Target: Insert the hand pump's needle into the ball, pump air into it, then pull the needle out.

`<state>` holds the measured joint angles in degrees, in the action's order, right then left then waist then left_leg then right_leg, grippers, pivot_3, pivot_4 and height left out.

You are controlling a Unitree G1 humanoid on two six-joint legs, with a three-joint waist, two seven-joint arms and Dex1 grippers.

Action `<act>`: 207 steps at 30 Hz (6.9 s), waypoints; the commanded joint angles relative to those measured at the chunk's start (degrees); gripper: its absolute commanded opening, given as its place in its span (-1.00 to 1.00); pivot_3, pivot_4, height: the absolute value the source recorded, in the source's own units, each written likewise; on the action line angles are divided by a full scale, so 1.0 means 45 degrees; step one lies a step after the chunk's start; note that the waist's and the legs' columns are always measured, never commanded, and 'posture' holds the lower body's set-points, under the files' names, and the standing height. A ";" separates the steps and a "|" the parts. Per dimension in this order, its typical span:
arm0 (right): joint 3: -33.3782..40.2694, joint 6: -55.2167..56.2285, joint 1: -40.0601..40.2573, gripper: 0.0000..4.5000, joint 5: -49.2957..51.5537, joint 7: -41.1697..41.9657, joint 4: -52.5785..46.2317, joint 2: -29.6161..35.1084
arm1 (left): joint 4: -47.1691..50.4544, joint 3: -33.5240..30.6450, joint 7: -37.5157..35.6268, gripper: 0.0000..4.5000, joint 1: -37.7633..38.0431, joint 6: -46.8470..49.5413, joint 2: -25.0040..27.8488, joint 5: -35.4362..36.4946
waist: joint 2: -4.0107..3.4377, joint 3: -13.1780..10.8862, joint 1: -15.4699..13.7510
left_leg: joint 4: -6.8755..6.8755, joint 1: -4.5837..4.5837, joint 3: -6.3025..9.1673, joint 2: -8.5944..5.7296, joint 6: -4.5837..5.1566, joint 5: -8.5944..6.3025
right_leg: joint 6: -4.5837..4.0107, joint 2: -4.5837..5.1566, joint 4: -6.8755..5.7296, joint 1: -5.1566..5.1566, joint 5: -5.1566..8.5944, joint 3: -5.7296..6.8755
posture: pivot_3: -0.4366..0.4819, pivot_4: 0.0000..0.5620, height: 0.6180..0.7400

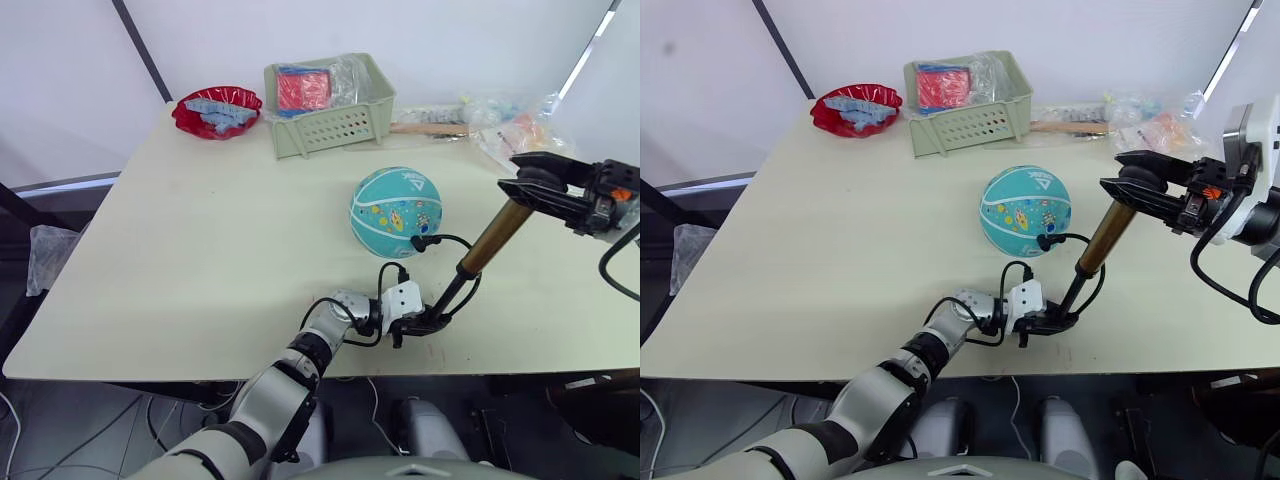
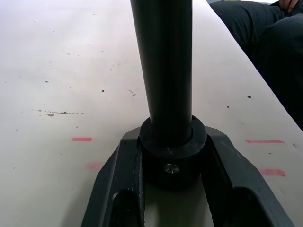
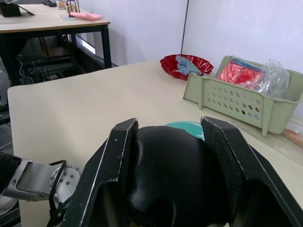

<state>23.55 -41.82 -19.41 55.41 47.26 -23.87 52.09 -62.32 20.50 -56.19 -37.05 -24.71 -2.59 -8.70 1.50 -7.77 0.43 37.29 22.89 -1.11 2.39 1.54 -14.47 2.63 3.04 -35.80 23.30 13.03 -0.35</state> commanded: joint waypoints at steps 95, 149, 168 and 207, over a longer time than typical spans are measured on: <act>-0.4499 0.3751 0.4192 -0.28 -0.4682 0.0933 0.0644 -0.2605 | -0.0990 0.0248 0.0299 -0.49 0.0571 0.0516 0.0624 -0.0582 | 0.0093 0.0170 0.0056 | 0.0006 -0.0035 0.0002 0.0035 0.0000 0.0000 | -0.0017 -0.0048 -0.0010 -0.0034 0.0001 0.0026 | -0.05 -0.47 0.91; -0.1461 0.1551 0.0902 -0.28 -0.1775 0.0637 0.0188 -0.1215 | -0.1307 0.0327 0.0381 -0.49 0.0436 0.0364 0.0631 -0.0720 | -0.0021 0.0057 0.0070 | 0.0014 -0.0023 -0.0014 0.0013 0.0001 0.0001 | -0.0017 -0.0051 -0.0017 -0.0031 -0.0001 0.0014 | -0.05 -0.47 0.91; -0.4774 0.4466 0.3706 -0.28 -0.5390 0.1340 0.1436 -0.2429 | -0.1045 0.0245 0.0339 -0.49 0.0498 0.0456 0.0665 -0.0569 | 0.0114 0.0203 0.0068 | 0.0010 -0.0041 -0.0010 0.0046 0.0000 0.0000 | -0.0048 -0.0065 -0.0019 -0.0039 -0.0011 0.0035 | -0.05 -0.47 0.91; -0.0029 0.0946 -0.1189 -0.28 -0.0775 0.0686 0.0761 -0.0086 | -0.1224 0.0293 0.0380 -0.49 0.0476 0.0439 0.0627 -0.0638 | -0.0018 0.0048 0.0061 | 0.0016 -0.0012 -0.0019 0.0024 0.0001 0.0001 | -0.0061 -0.0055 -0.0019 -0.0026 -0.0024 0.0019 | -0.05 -0.47 0.91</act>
<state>20.20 -38.97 -22.85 51.97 51.55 -19.22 50.50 -62.98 20.43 -54.94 -37.46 -25.30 -2.07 -8.46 1.41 -7.55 0.70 37.36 22.84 -1.19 2.50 1.55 -14.46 2.36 2.79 -35.89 23.18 12.92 -0.27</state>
